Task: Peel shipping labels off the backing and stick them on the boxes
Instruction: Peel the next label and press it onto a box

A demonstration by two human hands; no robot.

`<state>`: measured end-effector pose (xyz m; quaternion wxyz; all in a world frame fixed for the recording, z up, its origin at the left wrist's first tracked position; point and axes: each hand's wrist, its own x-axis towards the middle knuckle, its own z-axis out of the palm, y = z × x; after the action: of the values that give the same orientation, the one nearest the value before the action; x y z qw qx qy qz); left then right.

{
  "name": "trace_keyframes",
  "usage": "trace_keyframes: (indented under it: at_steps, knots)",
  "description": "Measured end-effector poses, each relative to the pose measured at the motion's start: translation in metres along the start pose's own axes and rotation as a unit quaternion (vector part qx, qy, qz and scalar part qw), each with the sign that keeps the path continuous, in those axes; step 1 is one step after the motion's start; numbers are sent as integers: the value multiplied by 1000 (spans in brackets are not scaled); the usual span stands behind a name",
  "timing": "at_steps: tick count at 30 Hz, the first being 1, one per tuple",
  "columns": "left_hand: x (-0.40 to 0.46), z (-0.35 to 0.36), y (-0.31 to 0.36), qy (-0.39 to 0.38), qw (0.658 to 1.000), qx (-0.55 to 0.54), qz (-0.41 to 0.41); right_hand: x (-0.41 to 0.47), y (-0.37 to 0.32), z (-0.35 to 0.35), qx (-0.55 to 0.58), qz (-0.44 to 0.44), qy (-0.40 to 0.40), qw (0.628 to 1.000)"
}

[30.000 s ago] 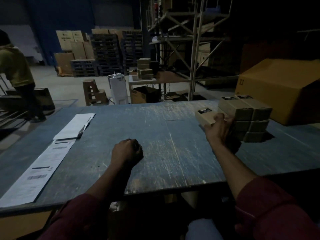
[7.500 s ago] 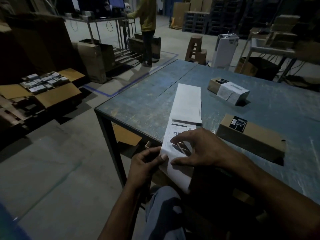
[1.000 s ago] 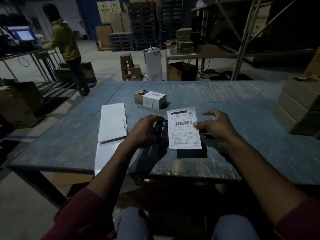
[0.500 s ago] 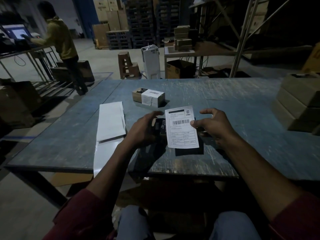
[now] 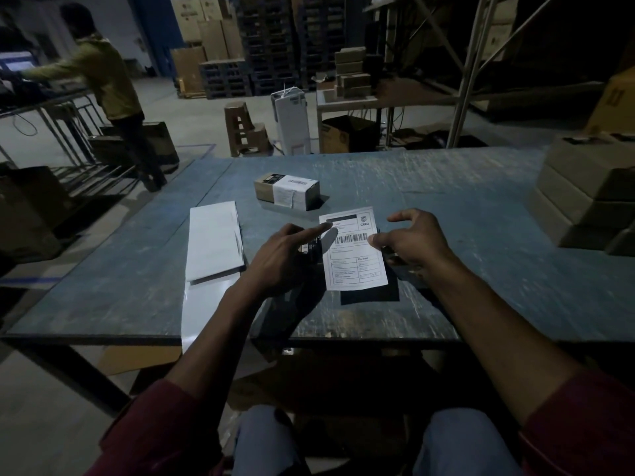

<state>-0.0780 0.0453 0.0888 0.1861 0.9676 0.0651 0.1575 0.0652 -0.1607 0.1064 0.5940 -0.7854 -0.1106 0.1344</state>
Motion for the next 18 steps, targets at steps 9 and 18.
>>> trace_keyframes:
  at_steps: [9,18]
  knots:
    - [-1,1,-2,5,1000,7,-4,-1,2,4,10,2,27,1000]
    - [-1,6,-4,19,1000,19,7,-3,1,5,14,4,32,999]
